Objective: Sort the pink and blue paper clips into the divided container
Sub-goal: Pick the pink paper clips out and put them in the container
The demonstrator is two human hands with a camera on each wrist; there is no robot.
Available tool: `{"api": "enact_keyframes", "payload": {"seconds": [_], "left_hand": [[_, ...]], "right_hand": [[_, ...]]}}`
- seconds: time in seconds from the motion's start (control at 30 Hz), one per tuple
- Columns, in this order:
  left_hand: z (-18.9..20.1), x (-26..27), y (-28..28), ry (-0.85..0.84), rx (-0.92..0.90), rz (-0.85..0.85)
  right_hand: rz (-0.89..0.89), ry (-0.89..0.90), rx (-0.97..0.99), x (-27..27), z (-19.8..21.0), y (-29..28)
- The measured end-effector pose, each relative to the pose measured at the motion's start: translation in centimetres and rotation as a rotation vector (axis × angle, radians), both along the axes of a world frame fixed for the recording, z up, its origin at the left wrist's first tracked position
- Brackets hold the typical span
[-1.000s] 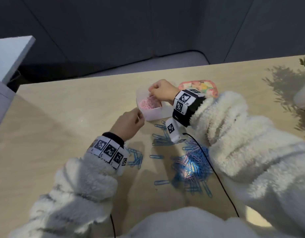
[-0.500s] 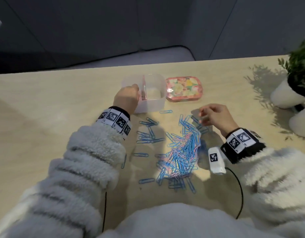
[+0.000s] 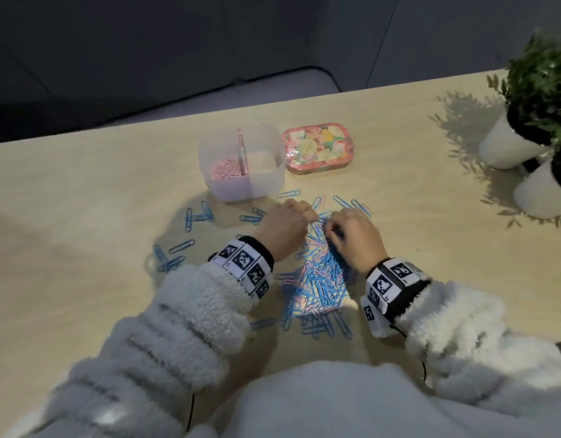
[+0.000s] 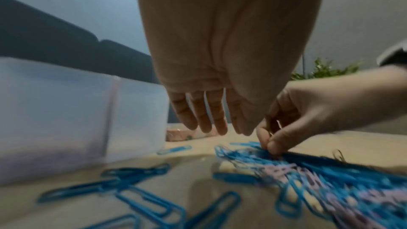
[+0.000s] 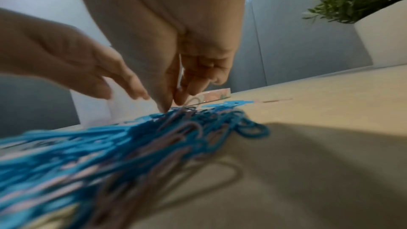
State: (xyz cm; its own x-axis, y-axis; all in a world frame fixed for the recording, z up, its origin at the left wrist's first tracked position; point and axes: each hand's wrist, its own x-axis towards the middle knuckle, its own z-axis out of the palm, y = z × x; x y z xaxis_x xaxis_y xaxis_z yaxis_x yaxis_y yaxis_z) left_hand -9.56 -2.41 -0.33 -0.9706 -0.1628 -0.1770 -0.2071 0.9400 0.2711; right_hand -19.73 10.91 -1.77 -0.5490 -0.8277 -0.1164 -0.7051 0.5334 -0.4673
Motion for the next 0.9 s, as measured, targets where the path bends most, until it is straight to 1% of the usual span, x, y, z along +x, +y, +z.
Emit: {"api": "enact_keyframes", "payload": {"seconds": [0.07,0.1,0.13,0.2,0.27,0.33,0.43,0.5,0.63,0.7,0.8,0.9], "left_hand": [[-0.7,-0.7,0.8,-0.050,-0.017,-0.046],[-1.0,-0.9,1.0,-0.073,-0.027,-0.061],[-1.3,-1.0,1.1,-0.086,-0.034,-0.076],[-1.7,-0.7,0.9,-0.102,-0.030,-0.091],[-1.6,-0.1,0.5,-0.099,-0.001,-0.048],[-1.4,0.4,0.0,-0.085,-0.008,0.001],[-1.1,0.3,-0.3,-0.047,-0.119,0.044],[-0.7,-0.7,0.0,-0.008,-0.121,0.056],[-0.8,-2.7,0.5,-0.077,-0.056,0.047],[-1.2,-2.7,0.2,-0.093,-0.016,0.060],[-1.4,-1.5,-0.9,-0.029,0.085,0.090],[-1.1,-0.4,-2.2,0.048,0.162,0.178]], "right_hand": [[0.078,-0.087,0.074,0.6,0.0,0.6],[0.087,-0.135,0.089,0.6,0.0,1.0],[0.065,-0.181,0.077,0.3,0.3,1.3],[-0.046,-0.232,0.015,-1.1,0.7,1.7],[-0.157,-0.230,-0.015,-2.8,1.2,1.8],[-0.193,-0.195,0.006,-4.2,1.6,1.4],[-0.137,-0.202,0.082,-4.7,1.8,0.0],[-0.094,-0.218,0.128,-4.5,1.7,-0.8],[0.002,-0.163,0.179,-3.6,1.3,-1.9],[-0.010,-0.162,0.157,-3.6,1.2,-2.0],[-0.068,-0.163,0.099,-4.3,1.0,-2.0],[0.012,-0.119,0.134,-4.6,1.0,-2.2]]}}
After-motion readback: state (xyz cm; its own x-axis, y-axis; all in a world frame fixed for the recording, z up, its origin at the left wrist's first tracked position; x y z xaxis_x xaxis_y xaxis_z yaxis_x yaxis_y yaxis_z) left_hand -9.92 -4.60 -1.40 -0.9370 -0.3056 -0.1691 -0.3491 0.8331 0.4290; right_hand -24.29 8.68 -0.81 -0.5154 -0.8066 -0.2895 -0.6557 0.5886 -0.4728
